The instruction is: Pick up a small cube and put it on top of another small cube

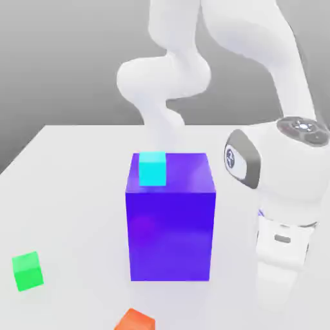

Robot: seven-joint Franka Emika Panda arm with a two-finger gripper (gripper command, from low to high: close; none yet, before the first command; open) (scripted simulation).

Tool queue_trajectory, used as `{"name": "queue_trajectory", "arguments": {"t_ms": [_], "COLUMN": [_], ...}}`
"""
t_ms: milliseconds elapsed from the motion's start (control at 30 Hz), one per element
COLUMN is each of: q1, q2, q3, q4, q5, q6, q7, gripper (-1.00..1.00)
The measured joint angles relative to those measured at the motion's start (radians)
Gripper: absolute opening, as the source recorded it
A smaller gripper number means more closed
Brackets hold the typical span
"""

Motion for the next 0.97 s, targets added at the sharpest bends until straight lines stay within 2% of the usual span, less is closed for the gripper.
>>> {"name": "queue_trajectory", "arguments": {"t_ms": [333, 500, 633, 667, 867, 967], "q1": [-0.289, -0.479, -0.551, -0.563, -0.569, -0.549], "q2": [-0.133, -0.123, 0.003, 0.027, 0.039, -0.022], "q3": [-0.197, -0.345, -0.312, -0.298, -0.291, -0.322], "q4": [-0.039, -0.114, -0.115, -0.114, -0.113, -0.118], "q5": [0.125, 0.067, 0.152, 0.172, 0.182, 0.124], "q6": [-0.045, -0.049, 0.046, 0.065, 0.075, 0.028], "q7": [-0.217, -0.333, -0.430, -0.446, -0.453, -0.412], "gripper": [-1.00, -1.00, -1.00, 1.00, 1.00, 1.00]}}
